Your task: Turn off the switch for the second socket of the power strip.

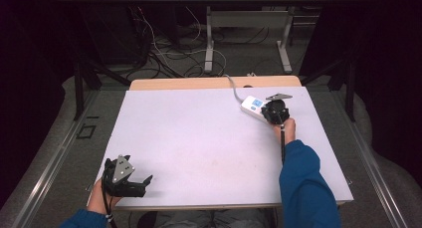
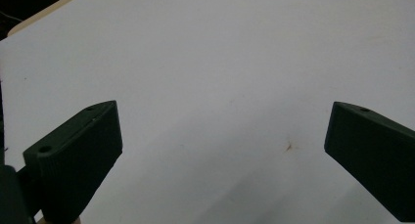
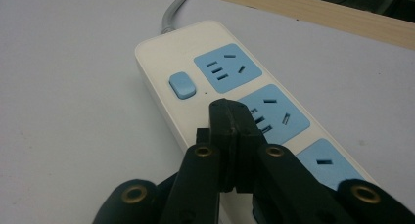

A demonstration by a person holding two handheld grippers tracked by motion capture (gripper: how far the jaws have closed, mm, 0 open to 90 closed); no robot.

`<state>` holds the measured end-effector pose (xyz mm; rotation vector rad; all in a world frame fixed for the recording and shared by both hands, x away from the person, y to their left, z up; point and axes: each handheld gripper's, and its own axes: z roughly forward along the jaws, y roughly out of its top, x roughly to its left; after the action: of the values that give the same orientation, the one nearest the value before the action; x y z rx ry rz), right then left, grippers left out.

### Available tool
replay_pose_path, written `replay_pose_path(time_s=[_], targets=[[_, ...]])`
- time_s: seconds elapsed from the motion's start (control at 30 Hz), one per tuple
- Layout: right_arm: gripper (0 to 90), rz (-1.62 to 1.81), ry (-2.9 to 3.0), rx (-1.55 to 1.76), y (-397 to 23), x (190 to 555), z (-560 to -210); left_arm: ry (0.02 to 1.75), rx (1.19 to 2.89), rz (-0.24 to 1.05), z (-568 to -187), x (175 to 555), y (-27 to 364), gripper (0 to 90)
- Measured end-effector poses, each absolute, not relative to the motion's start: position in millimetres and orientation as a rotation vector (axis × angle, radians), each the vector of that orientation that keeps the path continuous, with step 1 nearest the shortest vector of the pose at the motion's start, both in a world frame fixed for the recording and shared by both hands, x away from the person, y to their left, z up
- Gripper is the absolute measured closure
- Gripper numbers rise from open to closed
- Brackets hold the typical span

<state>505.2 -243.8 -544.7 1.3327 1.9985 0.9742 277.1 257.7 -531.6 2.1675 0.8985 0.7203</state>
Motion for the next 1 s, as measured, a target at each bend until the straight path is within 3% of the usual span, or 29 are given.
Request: replay_pose_path(time_s=[1.0], targets=[[90.0,0.952,1.992,1.333,-241.0,504.9,-543.5,0.898,2.167,0.721,-531.3,276.9,257.7,0.6]])
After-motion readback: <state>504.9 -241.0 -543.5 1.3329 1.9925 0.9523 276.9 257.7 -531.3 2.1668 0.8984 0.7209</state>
